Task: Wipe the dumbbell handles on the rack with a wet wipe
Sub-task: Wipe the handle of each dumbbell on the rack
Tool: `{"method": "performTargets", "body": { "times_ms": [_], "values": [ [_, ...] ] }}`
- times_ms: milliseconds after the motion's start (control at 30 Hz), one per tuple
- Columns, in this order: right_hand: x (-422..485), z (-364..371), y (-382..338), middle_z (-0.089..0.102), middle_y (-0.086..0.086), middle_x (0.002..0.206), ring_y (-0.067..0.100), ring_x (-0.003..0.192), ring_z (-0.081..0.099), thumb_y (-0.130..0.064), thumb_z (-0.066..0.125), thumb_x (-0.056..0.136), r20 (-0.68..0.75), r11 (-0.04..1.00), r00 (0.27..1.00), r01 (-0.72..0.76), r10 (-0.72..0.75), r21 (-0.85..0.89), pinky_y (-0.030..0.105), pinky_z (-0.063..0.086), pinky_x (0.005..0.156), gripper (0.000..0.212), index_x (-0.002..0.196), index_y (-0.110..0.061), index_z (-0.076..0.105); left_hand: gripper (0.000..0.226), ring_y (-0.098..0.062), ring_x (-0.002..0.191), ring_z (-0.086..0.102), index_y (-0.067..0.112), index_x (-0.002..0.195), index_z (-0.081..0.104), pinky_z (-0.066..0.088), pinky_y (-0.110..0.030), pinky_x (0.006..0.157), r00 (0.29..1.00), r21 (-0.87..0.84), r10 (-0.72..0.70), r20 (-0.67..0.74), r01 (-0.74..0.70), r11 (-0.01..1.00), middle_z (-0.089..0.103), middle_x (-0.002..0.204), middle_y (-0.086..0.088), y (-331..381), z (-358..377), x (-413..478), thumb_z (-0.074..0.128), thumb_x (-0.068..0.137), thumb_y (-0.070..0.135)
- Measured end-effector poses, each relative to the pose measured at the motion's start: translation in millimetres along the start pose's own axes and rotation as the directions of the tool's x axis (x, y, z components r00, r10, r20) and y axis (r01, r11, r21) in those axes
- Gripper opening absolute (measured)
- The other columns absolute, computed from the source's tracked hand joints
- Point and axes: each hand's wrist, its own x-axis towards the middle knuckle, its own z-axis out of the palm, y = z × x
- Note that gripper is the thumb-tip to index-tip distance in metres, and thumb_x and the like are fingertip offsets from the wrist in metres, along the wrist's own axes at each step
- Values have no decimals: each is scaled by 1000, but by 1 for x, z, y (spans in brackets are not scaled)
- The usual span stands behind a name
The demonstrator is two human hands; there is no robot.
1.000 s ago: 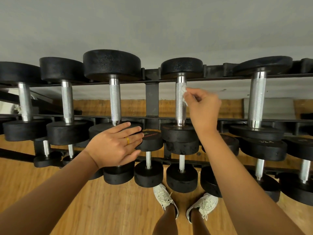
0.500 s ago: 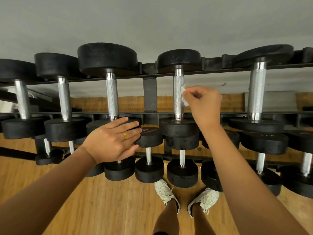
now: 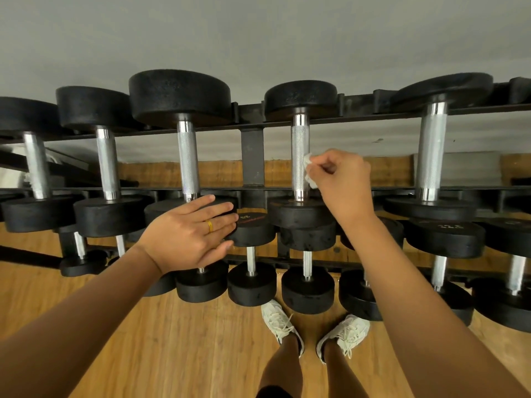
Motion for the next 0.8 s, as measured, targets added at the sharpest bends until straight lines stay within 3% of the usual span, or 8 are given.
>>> {"method": "performTargets", "body": {
  "times_ms": [200,367,500,633,733,800],
  "values": [
    [-10,-7,11,74,-1,103,4,90,68,-12,73,90,146,998,987,-62,64,-18,9,48,83,12,101,-12,77,44,-24,128,64,11,119,77,41,-44,116,1000,0,-6,22,6,1000,74,125,-7,0,1,-3,45,109,39],
    [-8,-3,9,74,1,106,5,92,68,-10,72,90,66,997,996,-59,55,55,3,48,79,14,104,-10,76,43,-23,126,65,11,117,78,42,-44,115,1000,9,-5,3,5,1000,74,123,-6,0,0,-1,47,108,38],
    [-17,-7,13,73,3,113,6,96,67,-5,74,87,165,994,981,-106,100,28,-1,45,76,25,112,-9,74,41,-23,126,65,11,116,79,44,-44,115,1000,9,-11,0,11,1000,75,122,-5,1,-1,0,49,107,38],
    [-6,-13,10,72,-3,105,3,93,66,-9,79,82,254,989,957,-146,140,8,10,49,78,26,106,-15,71,41,-23,125,65,11,116,79,42,-43,116,1000,5,-12,-4,12,1000,75,122,-5,1,-3,1,48,107,37],
    [-7,-10,10,73,-4,99,5,90,68,-7,79,82,180,989,974,-145,137,32,21,55,82,21,100,-16,73,41,-23,124,66,11,115,79,41,-42,116,1000,-2,-12,-16,12,1000,75,121,-5,1,-3,0,48,107,37],
    [-7,-7,9,74,-1,98,8,84,70,-7,76,85,125,978,979,-173,159,113,24,59,74,19,103,-15,74,41,-23,125,66,10,115,79,41,-42,115,1000,-2,-11,-20,11,1000,75,121,-5,1,-3,0,49,107,37]
  ]
}}
